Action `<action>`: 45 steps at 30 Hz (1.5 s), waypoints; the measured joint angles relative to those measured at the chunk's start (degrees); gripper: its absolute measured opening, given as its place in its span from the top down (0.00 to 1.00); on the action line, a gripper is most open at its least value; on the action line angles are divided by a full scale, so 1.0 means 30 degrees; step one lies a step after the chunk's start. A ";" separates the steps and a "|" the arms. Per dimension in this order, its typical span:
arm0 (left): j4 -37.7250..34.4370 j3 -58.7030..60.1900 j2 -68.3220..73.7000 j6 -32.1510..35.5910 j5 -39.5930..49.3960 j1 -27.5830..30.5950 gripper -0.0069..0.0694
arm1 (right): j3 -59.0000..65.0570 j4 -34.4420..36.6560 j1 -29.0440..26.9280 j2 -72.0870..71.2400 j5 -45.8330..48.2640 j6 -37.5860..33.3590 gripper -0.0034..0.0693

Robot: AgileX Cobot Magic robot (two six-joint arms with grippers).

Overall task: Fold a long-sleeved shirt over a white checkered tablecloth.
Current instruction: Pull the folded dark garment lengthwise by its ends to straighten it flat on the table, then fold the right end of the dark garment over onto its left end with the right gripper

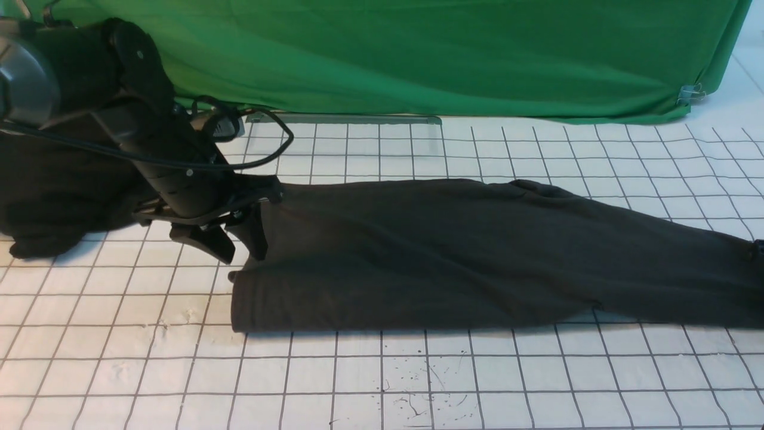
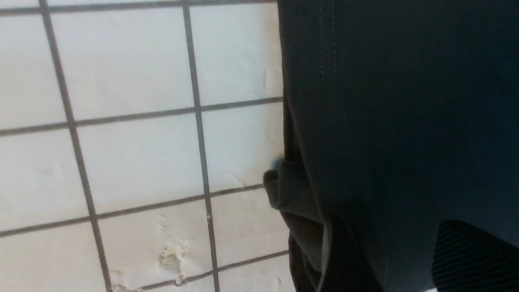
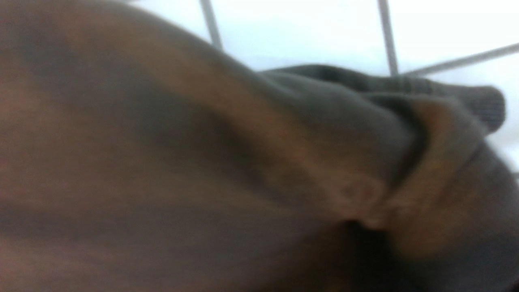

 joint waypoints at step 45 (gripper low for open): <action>-0.4550 0.7950 -0.0970 0.3534 -0.5452 -0.0568 0.90 | -0.6524 -0.0758 1.0722 -0.6449 0.6692 0.4314 0.94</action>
